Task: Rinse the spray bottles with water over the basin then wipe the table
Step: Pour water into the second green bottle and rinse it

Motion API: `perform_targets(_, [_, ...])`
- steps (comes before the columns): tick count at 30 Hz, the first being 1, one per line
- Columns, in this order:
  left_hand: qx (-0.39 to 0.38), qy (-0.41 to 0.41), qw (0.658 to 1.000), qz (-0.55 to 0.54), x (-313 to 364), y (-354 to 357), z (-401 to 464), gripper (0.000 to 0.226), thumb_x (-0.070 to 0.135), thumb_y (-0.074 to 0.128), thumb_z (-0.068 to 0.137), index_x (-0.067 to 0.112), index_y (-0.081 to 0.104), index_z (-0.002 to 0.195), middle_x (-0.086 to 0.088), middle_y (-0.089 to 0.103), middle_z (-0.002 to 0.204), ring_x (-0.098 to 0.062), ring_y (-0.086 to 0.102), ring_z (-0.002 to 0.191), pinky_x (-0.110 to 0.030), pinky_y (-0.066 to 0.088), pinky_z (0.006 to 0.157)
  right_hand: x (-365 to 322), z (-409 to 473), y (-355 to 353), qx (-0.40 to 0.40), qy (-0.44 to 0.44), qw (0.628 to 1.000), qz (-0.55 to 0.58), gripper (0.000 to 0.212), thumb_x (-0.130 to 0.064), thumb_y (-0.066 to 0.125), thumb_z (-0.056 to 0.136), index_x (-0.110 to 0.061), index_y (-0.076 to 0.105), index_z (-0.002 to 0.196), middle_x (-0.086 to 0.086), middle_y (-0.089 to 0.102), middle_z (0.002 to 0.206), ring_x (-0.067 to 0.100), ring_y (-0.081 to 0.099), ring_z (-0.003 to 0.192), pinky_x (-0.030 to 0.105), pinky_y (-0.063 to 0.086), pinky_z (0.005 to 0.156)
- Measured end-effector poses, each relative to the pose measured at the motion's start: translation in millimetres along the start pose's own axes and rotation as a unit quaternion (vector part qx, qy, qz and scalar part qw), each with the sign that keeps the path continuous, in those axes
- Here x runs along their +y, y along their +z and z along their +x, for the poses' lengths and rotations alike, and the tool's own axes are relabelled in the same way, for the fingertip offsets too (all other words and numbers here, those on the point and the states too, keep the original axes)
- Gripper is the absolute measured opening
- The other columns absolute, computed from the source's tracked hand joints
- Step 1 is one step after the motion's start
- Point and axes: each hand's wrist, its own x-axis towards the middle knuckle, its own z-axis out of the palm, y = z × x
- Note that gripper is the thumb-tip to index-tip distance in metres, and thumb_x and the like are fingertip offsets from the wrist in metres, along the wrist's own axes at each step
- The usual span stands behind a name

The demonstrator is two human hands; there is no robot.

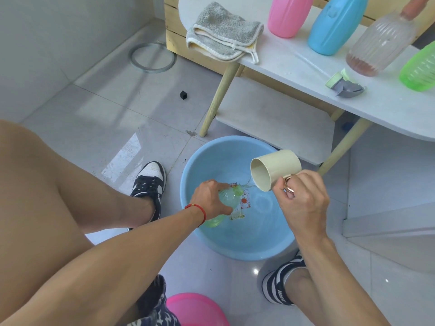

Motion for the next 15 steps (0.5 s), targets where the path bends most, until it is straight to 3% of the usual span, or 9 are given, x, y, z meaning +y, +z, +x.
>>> perform_targets(15, [-0.011,0.005,1.0,-0.005,3.1,2.2,1.7,0.076,0.04,0.088,0.066,0.028,0.064,0.136,0.0,0.063,0.114,-0.02,0.059,0.107,-0.027,0.047,0.081,-2.8,3.0,-2.6,-0.007,-0.136,0.99,-0.036,0.032,0.004,0.072,0.085,-0.006,0.054,0.061,0.008,0.05,0.061,0.035,0.06,0.07,0.041,0.057,0.069])
